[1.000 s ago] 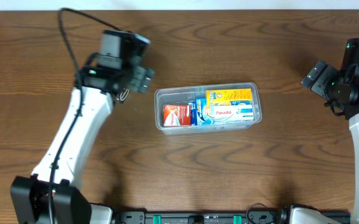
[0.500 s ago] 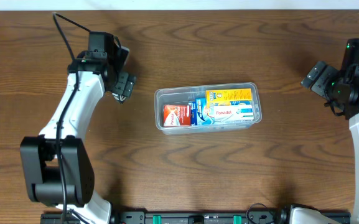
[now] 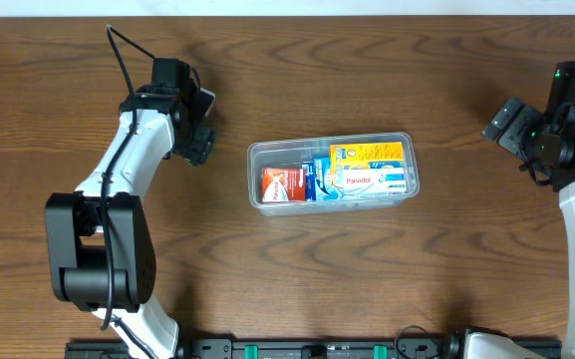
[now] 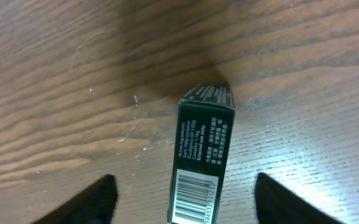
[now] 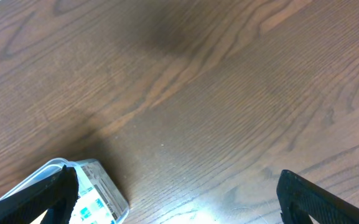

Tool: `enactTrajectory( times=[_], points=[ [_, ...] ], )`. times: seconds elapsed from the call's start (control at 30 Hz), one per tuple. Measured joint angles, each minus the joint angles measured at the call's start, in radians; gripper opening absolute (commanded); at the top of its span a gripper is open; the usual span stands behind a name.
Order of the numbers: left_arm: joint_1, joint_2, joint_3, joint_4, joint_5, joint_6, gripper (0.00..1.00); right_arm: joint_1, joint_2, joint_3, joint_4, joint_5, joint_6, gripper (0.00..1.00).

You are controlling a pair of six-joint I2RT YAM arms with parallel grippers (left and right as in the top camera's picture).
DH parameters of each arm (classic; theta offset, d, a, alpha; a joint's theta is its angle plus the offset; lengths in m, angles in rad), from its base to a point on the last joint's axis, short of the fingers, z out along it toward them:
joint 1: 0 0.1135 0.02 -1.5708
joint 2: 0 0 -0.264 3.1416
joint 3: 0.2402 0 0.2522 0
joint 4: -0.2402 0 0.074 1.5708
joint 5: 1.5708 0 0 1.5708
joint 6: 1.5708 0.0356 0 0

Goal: Pack container
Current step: 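Lower the left gripper onto the dark green box and grasp it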

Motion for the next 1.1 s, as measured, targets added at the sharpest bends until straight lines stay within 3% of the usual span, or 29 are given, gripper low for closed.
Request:
enactTrajectory(
  times=[0.07,0.43,0.57,0.63,1.1],
  points=[
    [0.0,0.0,0.0,0.0,0.0,0.003,0.51,0.0,0.0,0.0,0.0,0.0,0.0,0.99],
    [0.0,0.019,0.0,0.0,0.0,0.006,0.5,0.0,0.0,0.0,0.0,0.0,0.0,0.99],
    [0.0,0.029,0.0,0.0,0.0,0.003,0.31,0.0,0.0,0.0,0.0,0.0,0.0,0.99],
    [0.0,0.029,0.0,0.002,0.0,0.005,0.28,0.0,0.0,0.0,0.0,0.0,0.0,0.99],
    [0.0,0.029,0.002,0.004,0.0,-0.026,0.26,0.0,0.0,0.0,0.0,0.0,0.0,0.99]
  ],
)
